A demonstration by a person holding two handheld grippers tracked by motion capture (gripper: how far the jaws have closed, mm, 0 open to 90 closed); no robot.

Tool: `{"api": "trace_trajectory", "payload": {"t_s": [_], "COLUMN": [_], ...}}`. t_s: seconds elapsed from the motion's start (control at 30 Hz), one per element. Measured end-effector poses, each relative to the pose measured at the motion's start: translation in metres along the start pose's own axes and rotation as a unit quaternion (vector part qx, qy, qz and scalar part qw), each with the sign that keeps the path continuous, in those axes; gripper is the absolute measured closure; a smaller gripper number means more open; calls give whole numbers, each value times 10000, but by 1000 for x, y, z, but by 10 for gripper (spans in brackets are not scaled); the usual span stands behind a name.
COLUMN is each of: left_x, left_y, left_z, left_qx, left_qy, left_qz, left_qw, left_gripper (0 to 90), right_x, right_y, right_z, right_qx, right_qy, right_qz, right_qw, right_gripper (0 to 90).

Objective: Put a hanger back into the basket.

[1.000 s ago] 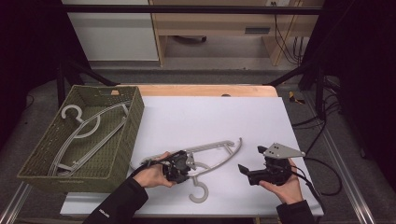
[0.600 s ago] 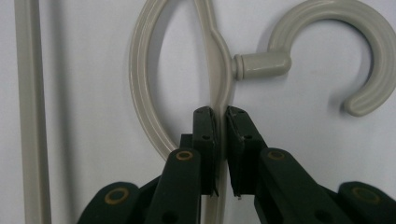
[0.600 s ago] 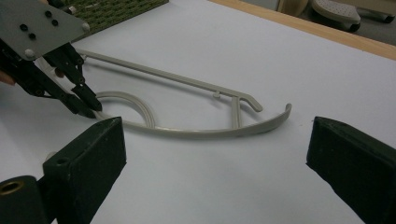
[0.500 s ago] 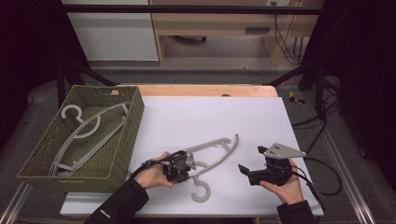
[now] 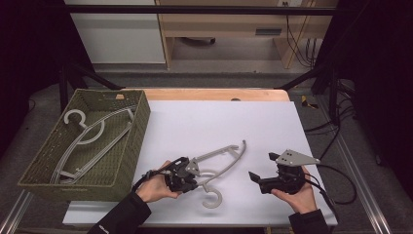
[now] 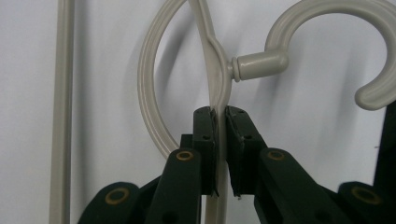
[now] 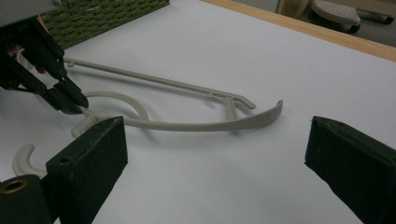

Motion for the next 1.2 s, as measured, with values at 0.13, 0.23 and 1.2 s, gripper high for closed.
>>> {"api": "trace_trajectory", "payload": {"t_s": [0.13,0.23,1.2], "left_x": [-1,-2,-13], "left_y": [5,7,29], "left_z": [-1,-2,-3], "left_qx": [2,26,87], "left_qy": [91,176,303], "left_qz": [-105,-176,-445], "left_qw": [9999,9997,9985], "left_gripper": [827,828,828], "right_x": [1,1,16], "right_y": [-1,-3,-57], "right_z": [1,4,46], "right_qx": [-36,-95,-690], "right_qy": [25,41,689], "right_qz": [13,36,545], "right_qw": [10000,9999,9937], "right_gripper": [70,74,156]}}
Point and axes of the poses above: each handheld gripper's, and its own axes: y roughly backward along the jaws, x roughly out of its underside, z roughly to its left, the point moved 7 cm from there along -y, roughly forward along the jaws, and after that the axes turned 2 degrees about y, right-handed, at the moved point
